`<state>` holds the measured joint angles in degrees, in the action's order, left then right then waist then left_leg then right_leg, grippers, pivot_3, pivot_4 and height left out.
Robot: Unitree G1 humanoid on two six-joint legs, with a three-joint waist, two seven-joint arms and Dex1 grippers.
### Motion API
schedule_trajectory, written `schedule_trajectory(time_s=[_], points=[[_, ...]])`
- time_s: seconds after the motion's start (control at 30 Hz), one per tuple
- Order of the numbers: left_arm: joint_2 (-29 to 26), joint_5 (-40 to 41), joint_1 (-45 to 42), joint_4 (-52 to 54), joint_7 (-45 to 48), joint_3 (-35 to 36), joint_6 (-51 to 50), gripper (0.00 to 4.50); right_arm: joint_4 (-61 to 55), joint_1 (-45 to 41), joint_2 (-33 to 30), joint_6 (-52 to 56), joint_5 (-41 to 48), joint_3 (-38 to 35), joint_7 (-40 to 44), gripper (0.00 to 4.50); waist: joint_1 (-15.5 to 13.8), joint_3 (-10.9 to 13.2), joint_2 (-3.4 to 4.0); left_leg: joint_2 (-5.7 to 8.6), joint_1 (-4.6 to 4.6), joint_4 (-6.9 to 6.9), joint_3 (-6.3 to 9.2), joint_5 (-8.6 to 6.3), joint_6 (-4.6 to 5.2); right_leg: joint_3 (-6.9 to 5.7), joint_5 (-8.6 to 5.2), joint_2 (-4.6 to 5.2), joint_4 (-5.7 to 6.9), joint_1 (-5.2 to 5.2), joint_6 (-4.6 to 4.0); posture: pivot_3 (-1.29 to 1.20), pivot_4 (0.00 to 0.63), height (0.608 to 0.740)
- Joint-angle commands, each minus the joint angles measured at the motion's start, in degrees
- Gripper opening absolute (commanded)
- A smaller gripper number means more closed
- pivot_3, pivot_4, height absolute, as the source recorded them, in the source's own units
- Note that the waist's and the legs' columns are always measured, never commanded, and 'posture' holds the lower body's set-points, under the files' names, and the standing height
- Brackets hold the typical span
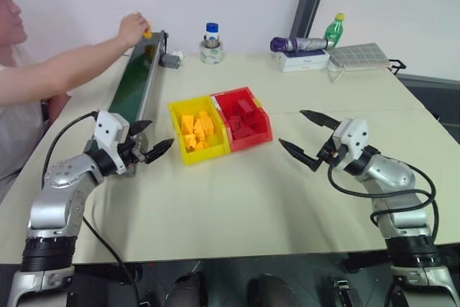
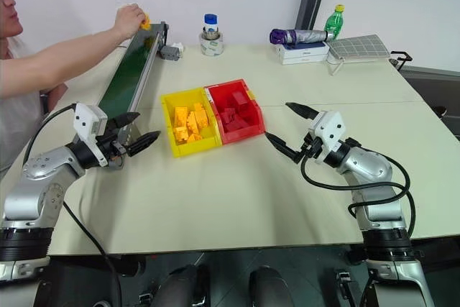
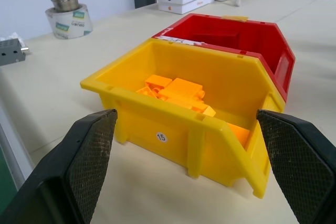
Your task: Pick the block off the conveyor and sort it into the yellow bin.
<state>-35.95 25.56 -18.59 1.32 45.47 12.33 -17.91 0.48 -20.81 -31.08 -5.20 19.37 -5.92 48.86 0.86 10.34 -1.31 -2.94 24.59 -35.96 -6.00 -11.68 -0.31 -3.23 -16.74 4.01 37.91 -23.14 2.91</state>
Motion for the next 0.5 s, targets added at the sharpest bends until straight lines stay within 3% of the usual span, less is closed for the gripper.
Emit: schedule_trajectory(time_s=[0.03, 0.5], points=[[-0.15, 1.78, -1.06, 1.72, 0.02, 1.80, -0.09, 4.47, -1.98, -1.65, 0.11, 0.15, 1.41, -0.75, -0.08, 4.50, 0.00, 0.00, 0.00, 0.00, 0.00, 0.00, 0.00, -0.01, -0.01, 0.00, 0.00, 0.00, 0.00, 0.00, 0.00, 0.00, 0.150, 0.740], [0.15, 4.73, -1.71, 1.18, 2.11, 3.66, 3.11, 4.47, -1.95, -1.10, 0.17, 0.27, 1.14, -0.69, 0.05, 4.50, 0.04, 0.00, 0.00, 0.00, 0.03, 0.01, 0.00, 0.03, 0.06, -0.01, 0.00, 0.00, -0.01, -0.02, 0.00, 0.00, 0.150, 0.740]])
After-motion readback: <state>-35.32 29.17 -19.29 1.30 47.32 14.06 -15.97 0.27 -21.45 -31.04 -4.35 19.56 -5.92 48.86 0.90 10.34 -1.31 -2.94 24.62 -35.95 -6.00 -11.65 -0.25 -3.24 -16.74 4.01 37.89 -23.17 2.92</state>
